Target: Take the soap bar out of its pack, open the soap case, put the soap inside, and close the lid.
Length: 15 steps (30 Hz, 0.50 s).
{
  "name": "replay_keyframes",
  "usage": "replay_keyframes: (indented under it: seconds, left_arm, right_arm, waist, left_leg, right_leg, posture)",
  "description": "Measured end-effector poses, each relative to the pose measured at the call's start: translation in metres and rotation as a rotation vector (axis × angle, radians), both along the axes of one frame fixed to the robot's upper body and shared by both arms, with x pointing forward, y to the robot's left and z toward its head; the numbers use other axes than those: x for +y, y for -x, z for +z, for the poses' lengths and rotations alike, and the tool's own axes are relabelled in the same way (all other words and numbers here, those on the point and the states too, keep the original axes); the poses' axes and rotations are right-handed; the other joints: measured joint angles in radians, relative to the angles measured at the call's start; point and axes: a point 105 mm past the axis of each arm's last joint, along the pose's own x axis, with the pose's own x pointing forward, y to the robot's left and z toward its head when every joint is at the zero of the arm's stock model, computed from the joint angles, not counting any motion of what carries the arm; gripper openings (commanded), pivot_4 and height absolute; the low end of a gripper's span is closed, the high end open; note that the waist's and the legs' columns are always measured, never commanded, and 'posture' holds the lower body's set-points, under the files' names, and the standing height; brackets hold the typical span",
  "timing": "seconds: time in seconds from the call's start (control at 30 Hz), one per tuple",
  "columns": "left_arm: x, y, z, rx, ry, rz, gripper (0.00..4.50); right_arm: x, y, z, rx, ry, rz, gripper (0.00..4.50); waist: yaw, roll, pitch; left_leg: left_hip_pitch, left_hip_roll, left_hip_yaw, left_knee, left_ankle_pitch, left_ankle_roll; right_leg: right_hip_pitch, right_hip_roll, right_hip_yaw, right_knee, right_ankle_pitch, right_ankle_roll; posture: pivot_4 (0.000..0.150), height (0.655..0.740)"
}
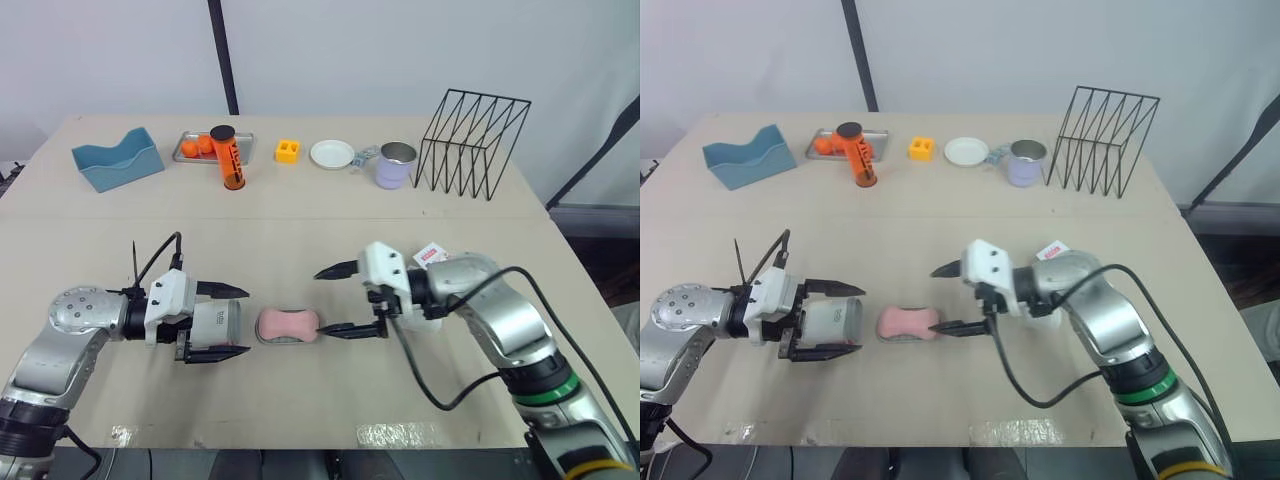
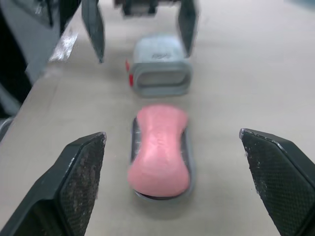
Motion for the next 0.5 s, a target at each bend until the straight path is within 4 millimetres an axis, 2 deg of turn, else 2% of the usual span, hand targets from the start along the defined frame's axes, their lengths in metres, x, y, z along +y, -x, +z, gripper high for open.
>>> replay_keyframes:
  seconds: [0.1, 0.17, 0.2, 0.33, 0.5]
  left_arm:
    - [0.000, 0.001, -0.001, 0.000, 0.001, 0.003, 4.50]
    - [0.000, 0.001, -0.001, 0.002, 0.004, 0.011, 4.50]
    - [0.000, 0.001, -0.002, 0.002, 0.004, 0.014, 4.50]
    - [0.001, 0.002, -0.003, 0.007, 0.006, 0.028, 4.50]
    - [0.003, -0.001, -0.002, -0.003, 0.011, 0.052, 4.50]
  right_arm:
    - [-0.020, 0.003, 0.005, -0.021, -0.080, -0.023, 4.48]
    - [-0.044, 0.007, 0.005, -0.040, -0.125, -0.060, 4.48]
    - [-0.048, 0.007, 0.004, -0.040, -0.127, -0.067, 4.48]
    - [-0.101, 0.015, -0.007, 0.004, -0.135, -0.204, 4.48]
    - [-0.146, 0.021, -0.016, 0.029, -0.138, -0.359, 4.48]
  waist:
    - [0.000, 0.000, 0.000]
    - [0.000, 0.000, 0.000]
    - [0.000, 0.000, 0.000]
    - [0.002, 0.000, 0.000]
    - [0.000, 0.000, 0.000]
  left_leg:
    - [0.000, 0.000, 0.000, 0.000, 0.000, 0.000]
    - [0.000, 0.000, 0.000, 0.000, 0.000, 0.000]
    - [0.000, 0.000, 0.000, 0.000, 0.000, 0.000]
    - [0.001, -0.001, 0.000, 0.000, 0.000, 0.000]
    - [0.009, -0.001, 0.002, -0.001, 0.000, 0.000]
  right_leg:
    - [0.000, 0.000, 0.000, 0.000, 0.000, 0.000]
    - [0.001, 0.000, 0.000, 0.000, 0.000, 0.000]
    - [0.001, 0.000, 0.000, 0.000, 0.000, 0.000]
    - [0.002, 0.000, 0.000, 0.000, 0.000, 0.000]
    - [0.010, 0.000, 0.002, -0.001, -0.001, 0.001]
  posture:
    - [0.150, 0.7400]
    - [0.150, 0.7400]
    - [0.150, 0.7400]
    - [0.150, 0.7400]
    - [0.150, 0.7400]
